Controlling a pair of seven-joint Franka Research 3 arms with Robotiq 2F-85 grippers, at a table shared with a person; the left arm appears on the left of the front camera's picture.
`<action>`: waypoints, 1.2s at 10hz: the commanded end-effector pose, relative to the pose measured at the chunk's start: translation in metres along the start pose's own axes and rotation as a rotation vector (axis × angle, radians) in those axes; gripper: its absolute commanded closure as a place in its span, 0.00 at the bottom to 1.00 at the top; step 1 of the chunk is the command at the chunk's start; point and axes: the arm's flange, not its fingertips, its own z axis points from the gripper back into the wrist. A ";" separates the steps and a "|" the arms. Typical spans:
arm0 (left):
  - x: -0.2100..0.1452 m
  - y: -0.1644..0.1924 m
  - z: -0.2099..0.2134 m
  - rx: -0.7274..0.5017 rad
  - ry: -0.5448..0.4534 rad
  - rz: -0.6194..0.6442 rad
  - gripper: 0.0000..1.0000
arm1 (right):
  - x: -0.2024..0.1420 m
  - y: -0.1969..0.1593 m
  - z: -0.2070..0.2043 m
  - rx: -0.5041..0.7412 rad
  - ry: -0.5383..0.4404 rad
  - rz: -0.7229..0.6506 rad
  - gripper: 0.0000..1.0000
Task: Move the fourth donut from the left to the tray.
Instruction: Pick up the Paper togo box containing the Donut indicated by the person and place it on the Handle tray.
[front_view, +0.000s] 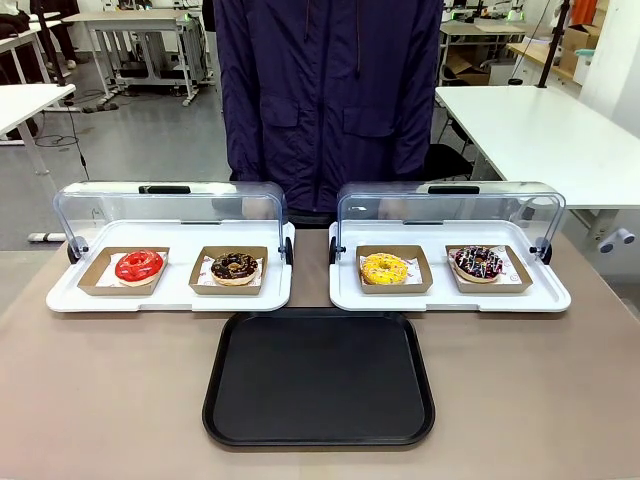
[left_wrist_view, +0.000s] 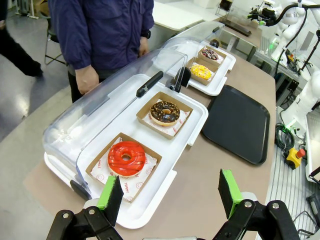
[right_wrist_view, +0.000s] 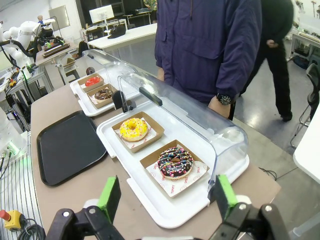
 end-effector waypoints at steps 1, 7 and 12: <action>0.001 -0.001 0.002 -0.011 0.010 -0.005 0.00 | 0.002 0.001 0.000 0.005 -0.006 0.007 0.00; 0.001 -0.001 0.002 -0.011 0.010 -0.005 0.00 | 0.002 0.001 0.000 0.005 -0.006 0.007 0.00; 0.001 -0.001 0.002 -0.011 0.010 -0.005 0.00 | 0.002 0.001 0.000 0.005 -0.006 0.007 0.00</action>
